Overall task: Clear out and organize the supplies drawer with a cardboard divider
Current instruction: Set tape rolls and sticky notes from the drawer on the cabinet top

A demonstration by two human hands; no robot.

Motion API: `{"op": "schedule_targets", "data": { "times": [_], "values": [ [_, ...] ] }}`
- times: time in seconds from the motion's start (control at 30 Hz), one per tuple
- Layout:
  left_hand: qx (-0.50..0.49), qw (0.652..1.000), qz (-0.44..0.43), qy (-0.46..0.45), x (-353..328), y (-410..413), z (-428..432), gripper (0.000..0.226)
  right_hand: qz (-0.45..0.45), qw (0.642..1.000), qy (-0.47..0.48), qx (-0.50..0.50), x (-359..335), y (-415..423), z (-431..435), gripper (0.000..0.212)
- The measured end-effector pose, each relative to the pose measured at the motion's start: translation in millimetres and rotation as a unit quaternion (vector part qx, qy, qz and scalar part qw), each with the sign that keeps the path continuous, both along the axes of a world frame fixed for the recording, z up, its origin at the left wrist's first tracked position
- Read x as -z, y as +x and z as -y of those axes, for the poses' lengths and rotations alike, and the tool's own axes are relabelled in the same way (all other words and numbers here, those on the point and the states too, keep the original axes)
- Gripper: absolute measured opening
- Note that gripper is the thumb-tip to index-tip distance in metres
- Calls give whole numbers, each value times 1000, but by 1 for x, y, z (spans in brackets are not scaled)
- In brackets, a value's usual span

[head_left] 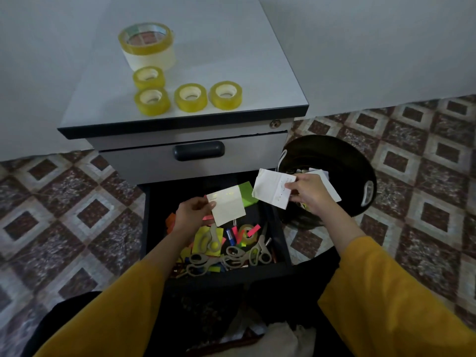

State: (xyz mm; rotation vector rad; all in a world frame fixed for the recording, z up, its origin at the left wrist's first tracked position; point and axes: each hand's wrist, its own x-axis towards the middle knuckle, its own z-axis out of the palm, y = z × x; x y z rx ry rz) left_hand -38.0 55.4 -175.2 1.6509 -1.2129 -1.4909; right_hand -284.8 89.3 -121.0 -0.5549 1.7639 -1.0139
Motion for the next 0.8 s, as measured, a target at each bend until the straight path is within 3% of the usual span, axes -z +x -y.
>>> {"op": "schedule_targets", "data": {
  "times": [0.23, 0.47, 0.6, 0.8],
  "values": [
    [17, 999, 14, -24, -19, 1, -5, 11, -6, 999, -8, -33, -11, 6, -5, 22],
    [28, 999, 1, 32, -40, 8, -17, 16, 112, 992, -17, -60, -32, 11, -20, 13],
    [22, 999, -17, 24, -58, 13, -24, 16, 86, 994, -51, -50, -44, 11, -28, 23],
    [9, 995, -87, 37, -92, 17, -34, 7, 64, 992, -104, -17, -84, 5, -35, 20]
  ]
}}
